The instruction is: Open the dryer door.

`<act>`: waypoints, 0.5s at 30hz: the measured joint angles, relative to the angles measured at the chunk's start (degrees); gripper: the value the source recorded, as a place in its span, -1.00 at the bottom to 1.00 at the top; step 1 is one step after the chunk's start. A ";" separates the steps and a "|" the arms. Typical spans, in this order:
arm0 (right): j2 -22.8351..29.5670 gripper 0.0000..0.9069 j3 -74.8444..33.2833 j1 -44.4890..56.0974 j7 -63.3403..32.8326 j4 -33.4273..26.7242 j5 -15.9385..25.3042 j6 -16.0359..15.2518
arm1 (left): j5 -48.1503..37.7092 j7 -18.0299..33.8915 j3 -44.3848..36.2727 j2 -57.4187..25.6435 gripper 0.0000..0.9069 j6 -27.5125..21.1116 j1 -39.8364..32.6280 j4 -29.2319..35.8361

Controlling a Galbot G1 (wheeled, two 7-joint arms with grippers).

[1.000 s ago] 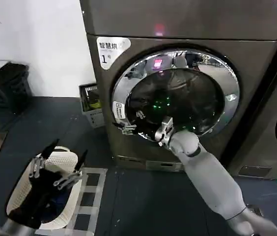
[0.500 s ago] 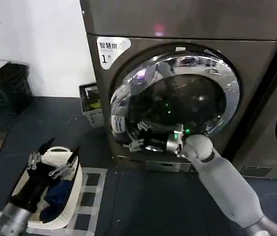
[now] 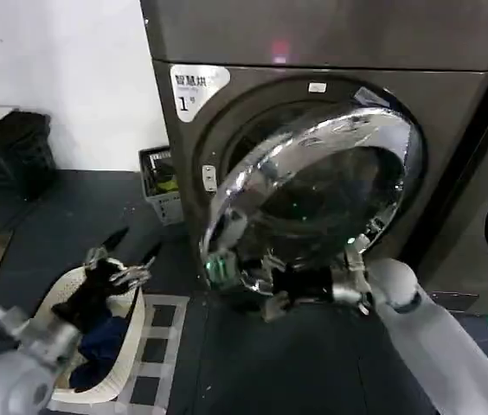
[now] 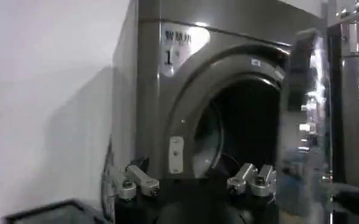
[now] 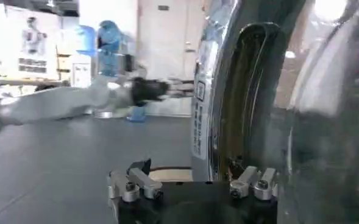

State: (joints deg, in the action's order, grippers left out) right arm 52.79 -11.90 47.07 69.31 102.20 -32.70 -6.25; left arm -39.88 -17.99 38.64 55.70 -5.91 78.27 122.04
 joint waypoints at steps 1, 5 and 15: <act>-0.54 1.00 -0.84 0.90 1.30 0.65 -0.23 0.17 | -0.49 -0.44 -1.62 -1.35 1.00 0.70 -1.58 -1.35; -2.71 1.00 -4.62 5.00 5.76 3.65 -0.61 0.86 | -4.29 -1.98 -7.42 -5.88 1.00 1.06 -7.15 -6.60; -5.64 1.00 -13.58 13.82 10.51 8.67 -2.61 3.45 | -8.66 -4.86 -22.01 -10.59 1.00 2.38 -20.38 -16.49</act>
State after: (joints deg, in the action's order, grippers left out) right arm 47.16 -25.47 60.88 79.82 110.87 -35.31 -2.80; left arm -48.53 -22.85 16.63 45.10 -3.52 57.89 105.55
